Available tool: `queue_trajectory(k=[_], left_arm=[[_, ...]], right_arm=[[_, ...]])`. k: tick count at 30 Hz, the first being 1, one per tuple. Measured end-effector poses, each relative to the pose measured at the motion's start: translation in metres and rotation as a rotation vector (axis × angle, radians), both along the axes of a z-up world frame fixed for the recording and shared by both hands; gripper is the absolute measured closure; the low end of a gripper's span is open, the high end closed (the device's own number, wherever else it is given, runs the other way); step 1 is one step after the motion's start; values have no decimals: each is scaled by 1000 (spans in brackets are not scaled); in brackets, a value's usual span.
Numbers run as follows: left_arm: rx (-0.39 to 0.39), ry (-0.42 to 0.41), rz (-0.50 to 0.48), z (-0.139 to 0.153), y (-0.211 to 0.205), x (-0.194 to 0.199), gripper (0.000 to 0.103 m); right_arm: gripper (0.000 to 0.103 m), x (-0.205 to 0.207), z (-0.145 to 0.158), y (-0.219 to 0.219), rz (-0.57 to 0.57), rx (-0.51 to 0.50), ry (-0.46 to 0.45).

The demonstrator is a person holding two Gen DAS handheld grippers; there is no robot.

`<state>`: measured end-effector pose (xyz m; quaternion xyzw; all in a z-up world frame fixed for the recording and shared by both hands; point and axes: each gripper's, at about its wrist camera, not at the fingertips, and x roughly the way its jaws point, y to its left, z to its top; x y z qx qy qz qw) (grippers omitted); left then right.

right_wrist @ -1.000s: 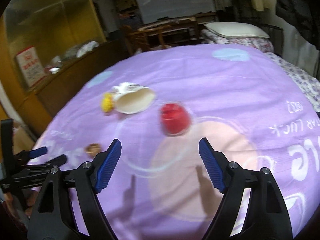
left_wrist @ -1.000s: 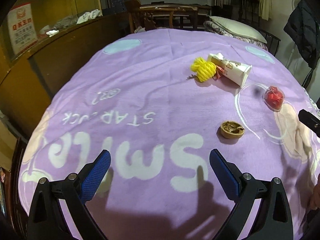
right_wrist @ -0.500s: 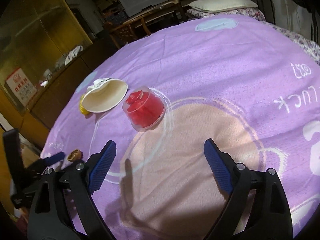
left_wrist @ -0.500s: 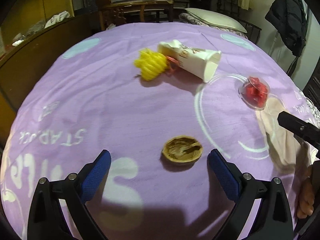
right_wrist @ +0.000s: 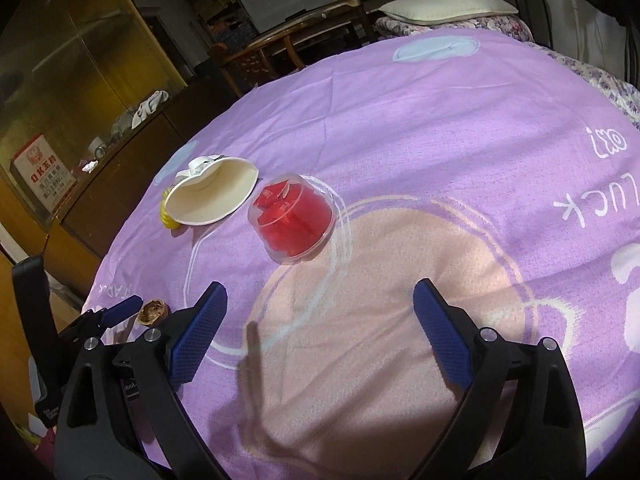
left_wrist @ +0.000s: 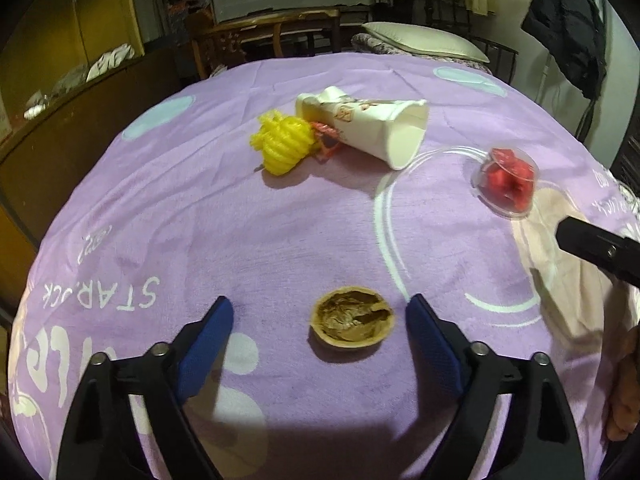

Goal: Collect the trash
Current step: 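Grasp the walnut shell with the left tool while the right tool grasps the red jelly cup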

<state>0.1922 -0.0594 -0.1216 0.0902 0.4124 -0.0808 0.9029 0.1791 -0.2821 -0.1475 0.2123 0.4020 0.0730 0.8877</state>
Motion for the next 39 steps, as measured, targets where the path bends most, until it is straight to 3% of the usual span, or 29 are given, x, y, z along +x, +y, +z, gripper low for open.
queue_trajectory(k=[4,12,24,36,39], left_arm=[[20,-26,-37,1,-7,-7,34],[37,-51,-85,2,-14,-16,69],[-15,-49,-57,5,-3,-16,69],[-18,-47,-56,5,-3,-16,69],[-18,-48,-56,5,-3,-16,69]], right_arm=[[12,0,0,2,0,-11,2],[12,1,2,4,-2,-33,9],[12,45,15,30,21,-158,-3],[13,55,12,52,48,-275,-8],[32,55,11,58,67,-289,-10]])
